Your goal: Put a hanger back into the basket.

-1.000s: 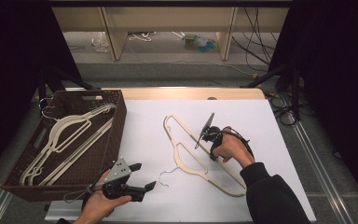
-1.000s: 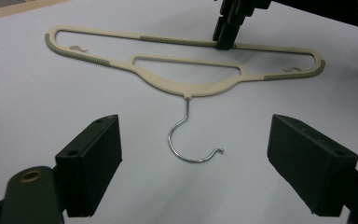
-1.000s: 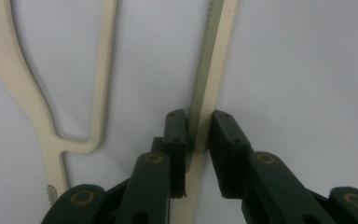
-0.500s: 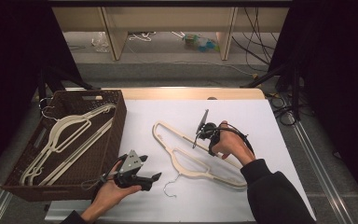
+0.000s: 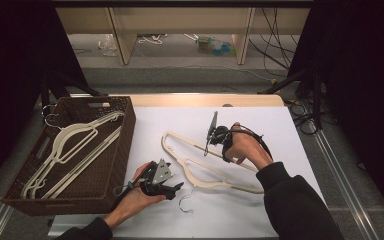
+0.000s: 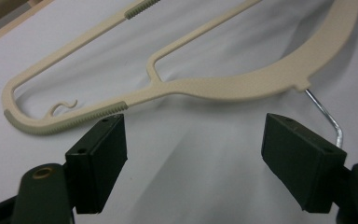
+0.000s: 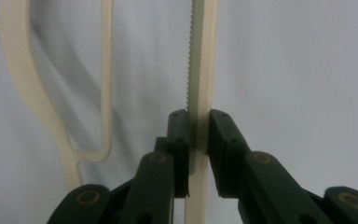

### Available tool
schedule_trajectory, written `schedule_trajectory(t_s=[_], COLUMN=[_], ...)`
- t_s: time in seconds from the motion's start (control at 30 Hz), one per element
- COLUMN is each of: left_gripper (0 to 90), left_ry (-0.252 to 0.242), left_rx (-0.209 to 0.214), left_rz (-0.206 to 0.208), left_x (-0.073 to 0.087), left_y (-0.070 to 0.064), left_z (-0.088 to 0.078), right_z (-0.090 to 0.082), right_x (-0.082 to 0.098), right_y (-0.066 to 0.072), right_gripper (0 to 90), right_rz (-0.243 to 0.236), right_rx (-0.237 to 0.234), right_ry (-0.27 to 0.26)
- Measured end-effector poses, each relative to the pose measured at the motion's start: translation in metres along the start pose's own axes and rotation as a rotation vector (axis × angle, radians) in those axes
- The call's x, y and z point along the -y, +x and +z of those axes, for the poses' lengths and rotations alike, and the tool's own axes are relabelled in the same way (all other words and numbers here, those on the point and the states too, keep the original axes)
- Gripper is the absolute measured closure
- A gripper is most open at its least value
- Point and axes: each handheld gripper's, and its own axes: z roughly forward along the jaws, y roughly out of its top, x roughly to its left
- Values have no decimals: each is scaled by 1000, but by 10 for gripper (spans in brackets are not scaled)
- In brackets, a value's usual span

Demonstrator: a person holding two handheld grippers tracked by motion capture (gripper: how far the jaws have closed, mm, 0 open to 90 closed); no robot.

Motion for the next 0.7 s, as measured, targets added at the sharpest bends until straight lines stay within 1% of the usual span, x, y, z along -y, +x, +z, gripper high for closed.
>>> schedule_trajectory(t_s=[0.03, 0.07, 0.13, 0.17, 0.23, 0.27, 0.3, 0.33, 0.37, 0.4, 0.43, 0.47, 0.5, 0.53, 0.63, 0.7], left_gripper=[238, 237, 239, 261, 258, 255, 255, 256, 257, 256, 257, 257, 259, 261, 256, 246], left_ry=[0, 6, 3, 6, 11, 16, 22, 24, 28, 34, 34, 40, 40, 41, 35, 38], left_rx=[2, -3, 0, -2, -15, -13, -19, -21, -35, -40, -40, -49, -49, -58, -61, -70], left_rz=[15, 18, 24, 40, 62, 68, 85, 100, 139, 164, 164, 206, 206, 237, 240, 255], left_x=[-1, -2, -2, -3, -4, -4, -5, -6, -8, -10, -10, -11, -11, -12, -14, -15], left_y=[-2, -2, -4, -4, -5, -6, -6, -7, -9, -10, -10, -11, -11, -13, -13, -13], left_z=[3, 3, 4, 5, 6, 6, 7, 9, 11, 12, 12, 14, 14, 18, 20, 21], right_z=[-2, -2, -3, -5, -5, -6, -6, -6, -6, -5, -5, -5, -5, -5, -5, -5], right_x=[-1, -1, -1, -1, -1, -1, -1, -1, -1, -1, -1, -1, -1, -1, -1, -1], right_y=[-1, -1, -1, -1, -1, -2, -2, -2, -2, -1, -1, -2, -2, -2, -2, -2], right_gripper=[791, 791, 791, 791, 791, 791, 791, 791, 791, 791, 791, 791, 791, 791, 791, 791], right_rz=[-5, -8, -7, -7, -8, -13, -16, -10, -11, -7, -7, -8, -8, -9, -10, -14], right_rx=[3, 7, 4, 2, 0, -1, 3, -10, -8, -6, -6, -7, -7, -8, -8, -6], right_ry=[5, 6, 12, 15, 18, 16, 15, 13, 16, 17, 17, 16, 16, 16, 16, 14])
